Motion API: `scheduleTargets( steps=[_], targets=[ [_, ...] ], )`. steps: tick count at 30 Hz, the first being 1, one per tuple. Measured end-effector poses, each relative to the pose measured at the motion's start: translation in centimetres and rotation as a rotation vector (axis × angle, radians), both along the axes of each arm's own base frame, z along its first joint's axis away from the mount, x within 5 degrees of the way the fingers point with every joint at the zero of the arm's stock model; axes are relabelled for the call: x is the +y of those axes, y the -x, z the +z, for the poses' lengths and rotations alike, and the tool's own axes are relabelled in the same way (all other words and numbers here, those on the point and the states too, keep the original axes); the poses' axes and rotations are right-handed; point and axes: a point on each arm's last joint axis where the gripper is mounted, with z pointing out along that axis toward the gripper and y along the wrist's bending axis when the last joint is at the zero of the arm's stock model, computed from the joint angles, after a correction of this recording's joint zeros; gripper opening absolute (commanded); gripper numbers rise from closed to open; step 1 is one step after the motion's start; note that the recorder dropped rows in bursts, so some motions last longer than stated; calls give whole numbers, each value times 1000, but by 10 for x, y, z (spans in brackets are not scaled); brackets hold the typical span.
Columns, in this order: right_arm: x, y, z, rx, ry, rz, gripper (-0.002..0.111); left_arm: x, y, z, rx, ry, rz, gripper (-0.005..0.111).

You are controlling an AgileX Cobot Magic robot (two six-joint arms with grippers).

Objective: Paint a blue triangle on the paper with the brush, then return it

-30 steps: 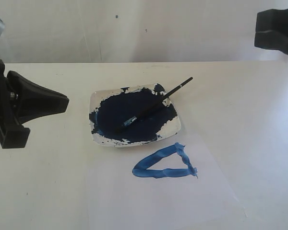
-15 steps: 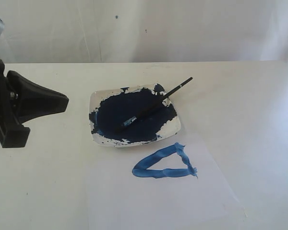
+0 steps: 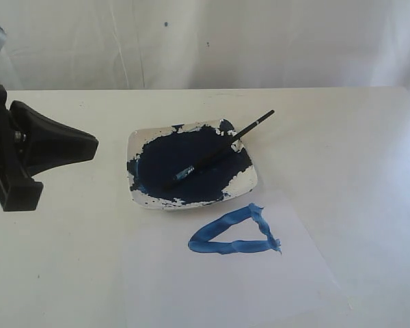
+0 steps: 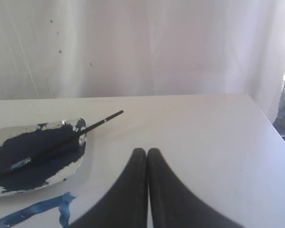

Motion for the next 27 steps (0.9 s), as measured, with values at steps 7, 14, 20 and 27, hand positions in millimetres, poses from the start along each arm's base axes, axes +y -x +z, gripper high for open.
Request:
scheduleTargets(
  steps=[7,14,20,27],
  targets=[
    [-1,-2,-66,94,41,-7,0,0,0,0,0,0,0,0],
    [0,-4,-83,124,54,-8,0,0,0,0,0,0,0,0],
    [0,-4,-83,124,56,-8,0,0,0,0,0,0,0,0],
    [-2,-4,-83,123,61,-33,0,0,0,0,0,0,0,0]
  ],
)
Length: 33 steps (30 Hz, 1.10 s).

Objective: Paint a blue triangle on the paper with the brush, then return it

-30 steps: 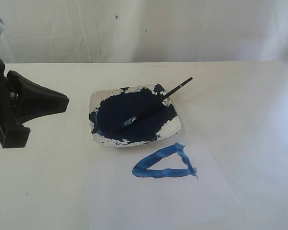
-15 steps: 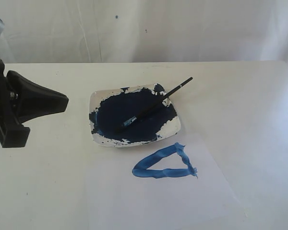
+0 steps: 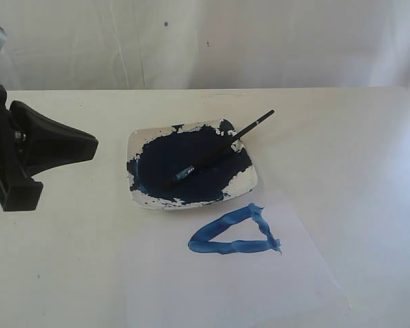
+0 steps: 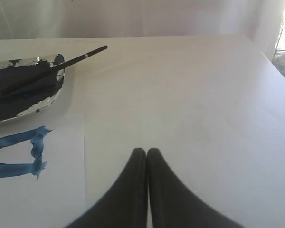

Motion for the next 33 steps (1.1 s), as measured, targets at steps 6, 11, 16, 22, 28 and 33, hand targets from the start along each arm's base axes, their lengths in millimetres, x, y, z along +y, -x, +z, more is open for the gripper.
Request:
scheduleTargets(
  steps=[6,11,16,22,28,33],
  targets=[
    [-3,-1,0,0,0,-62,0,0,0,0,0,0,0,0],
    [-5,-1,0,-1,6,-90,0,0,0,0,0,0,0,0],
    [-6,-1,0,-1,6,-113,0,0,0,0,0,0,0,0],
    [-6,-1,0,-1,6,-113,0,0,0,0,0,0,0,0],
    [-6,-1,0,-1,6,-113,0,0,0,0,0,0,0,0],
    [-6,-1,0,-1,6,-113,0,0,0,0,0,0,0,0]
  ],
)
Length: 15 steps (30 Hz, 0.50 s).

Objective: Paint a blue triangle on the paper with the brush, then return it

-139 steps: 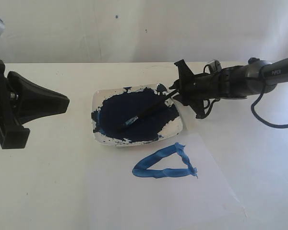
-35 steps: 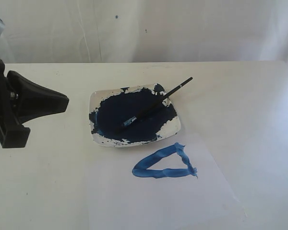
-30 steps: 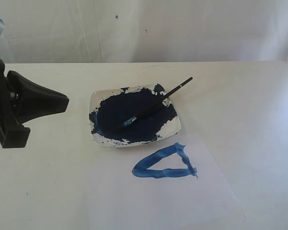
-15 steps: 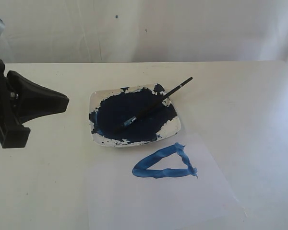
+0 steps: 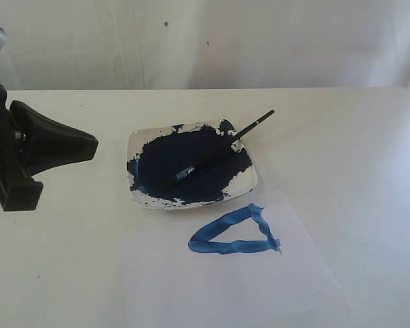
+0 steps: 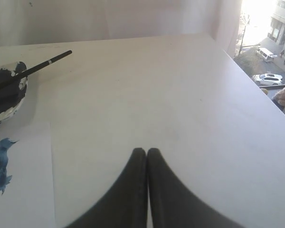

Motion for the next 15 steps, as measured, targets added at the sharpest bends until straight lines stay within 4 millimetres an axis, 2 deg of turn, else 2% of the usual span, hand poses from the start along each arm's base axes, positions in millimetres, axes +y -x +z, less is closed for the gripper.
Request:
scheduleTargets(
  steps=[4,7,15],
  targets=[
    [0,0,0,0,0,0,0,1,2,2,-12,5,3,0],
    [0,0,0,0,0,0,0,5,11,11,-58,23,6,0],
    [-2,0,0,0,0,-44,0,38,73,55,-347,128,77,0]
  ],
)
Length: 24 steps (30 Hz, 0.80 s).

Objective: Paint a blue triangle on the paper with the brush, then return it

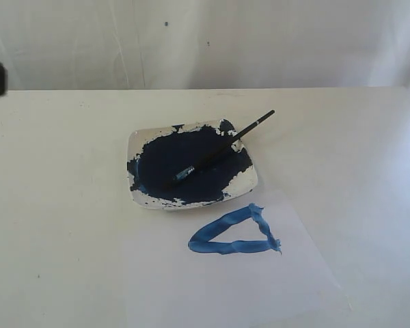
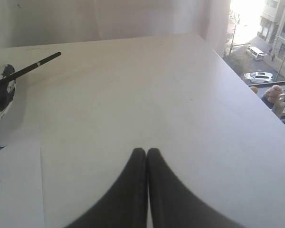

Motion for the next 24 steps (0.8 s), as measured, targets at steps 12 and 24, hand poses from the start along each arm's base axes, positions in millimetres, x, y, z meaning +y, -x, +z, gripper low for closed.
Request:
scheduleTargets(
  steps=[12,24],
  targets=[
    [-1,0,0,0,0,-12,0,31,85,21,-358,80,214,0],
    [3,0,0,0,0,58,0,29,113,20,-496,64,387,0]
  ],
)
